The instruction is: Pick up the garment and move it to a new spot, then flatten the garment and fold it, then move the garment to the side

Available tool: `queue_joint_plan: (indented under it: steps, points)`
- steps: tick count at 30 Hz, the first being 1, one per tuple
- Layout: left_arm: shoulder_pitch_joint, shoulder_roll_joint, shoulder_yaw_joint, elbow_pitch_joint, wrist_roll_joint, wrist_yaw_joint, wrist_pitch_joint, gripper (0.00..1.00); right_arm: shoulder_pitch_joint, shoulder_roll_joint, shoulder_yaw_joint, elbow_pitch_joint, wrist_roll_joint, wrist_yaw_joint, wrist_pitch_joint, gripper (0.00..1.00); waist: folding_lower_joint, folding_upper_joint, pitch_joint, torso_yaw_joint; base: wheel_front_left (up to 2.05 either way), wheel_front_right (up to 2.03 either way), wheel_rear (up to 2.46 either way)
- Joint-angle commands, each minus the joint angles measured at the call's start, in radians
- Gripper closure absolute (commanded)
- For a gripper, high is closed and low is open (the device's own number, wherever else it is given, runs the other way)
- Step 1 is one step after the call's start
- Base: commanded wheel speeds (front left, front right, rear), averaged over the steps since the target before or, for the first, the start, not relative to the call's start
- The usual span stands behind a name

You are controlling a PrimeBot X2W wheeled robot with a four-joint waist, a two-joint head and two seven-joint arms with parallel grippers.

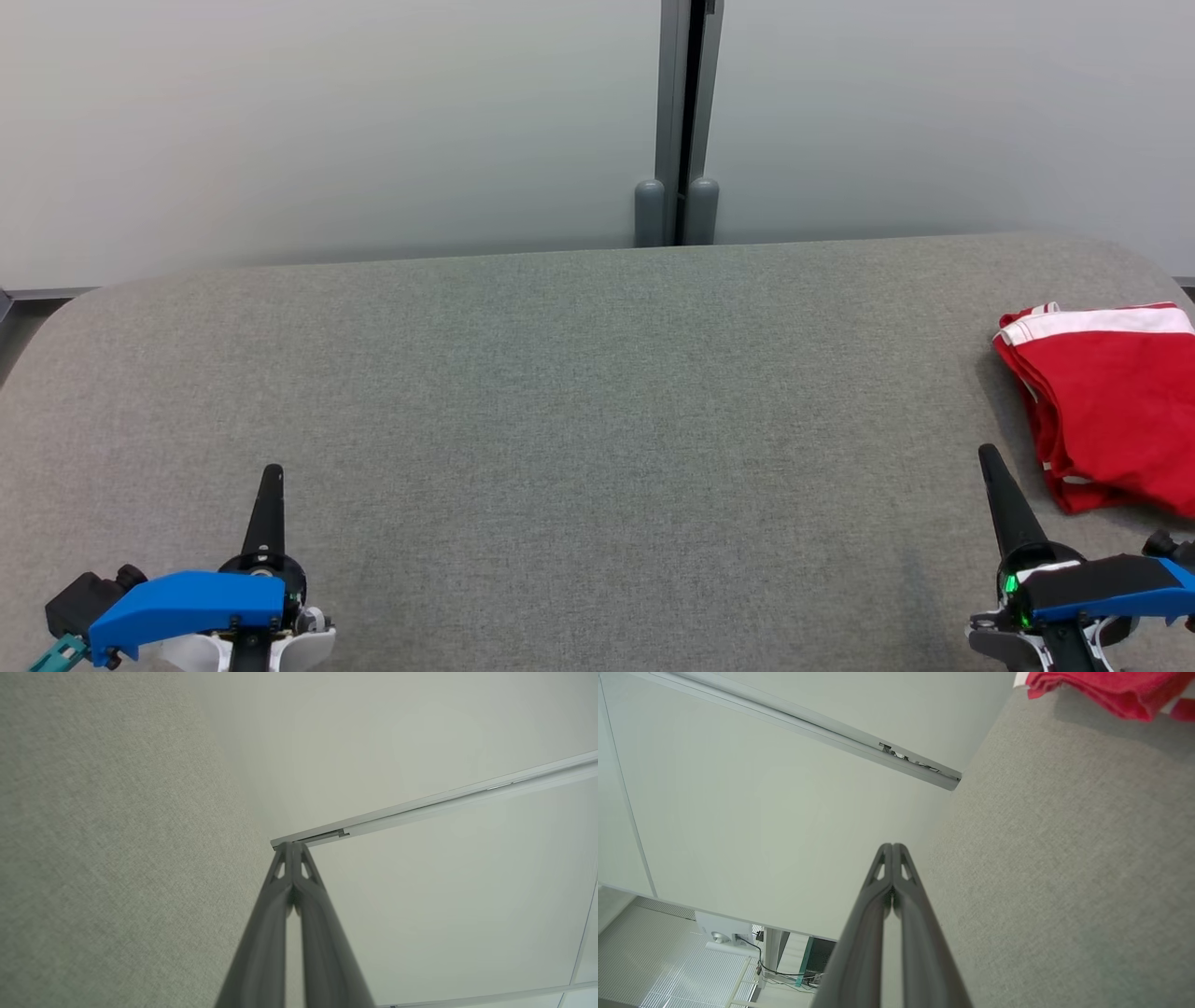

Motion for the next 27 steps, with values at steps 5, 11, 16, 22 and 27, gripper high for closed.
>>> queue_joint_plan:
  steps: [5,11,16,22,27]
  points:
    - [-0.022,-0.005,0.017,-0.019,-0.052,-0.009,0.017,1.00,-0.021,0.004,-0.007,-0.004,0.063,0.000,0.011,1.00,0.0000,0.0000,0.001,0.002,0.00,0.00,0.00]
    - [-0.024,-0.009,0.029,-0.026,-0.095,-0.011,0.031,1.00,-0.026,0.006,-0.010,-0.001,0.113,0.000,0.019,1.00,0.0000,0.0000,0.001,0.003,0.00,0.00,0.00]
    - [-0.025,-0.012,0.037,-0.032,-0.130,-0.013,0.042,1.00,-0.029,0.007,-0.013,0.001,0.153,0.000,0.026,1.00,0.0000,0.0000,0.002,0.005,0.00,0.00,0.00]
    - [-0.027,-0.016,0.044,-0.039,-0.169,-0.014,0.052,1.00,-0.029,0.009,-0.017,0.003,0.200,0.000,0.034,1.00,0.0000,0.0000,0.002,0.006,0.00,0.00,0.00]
    - [-0.028,-0.019,0.053,-0.044,-0.201,-0.016,0.063,1.00,-0.032,0.010,-0.019,0.005,0.236,0.000,0.042,1.00,0.0000,0.0000,0.003,0.008,0.00,0.00,0.00]
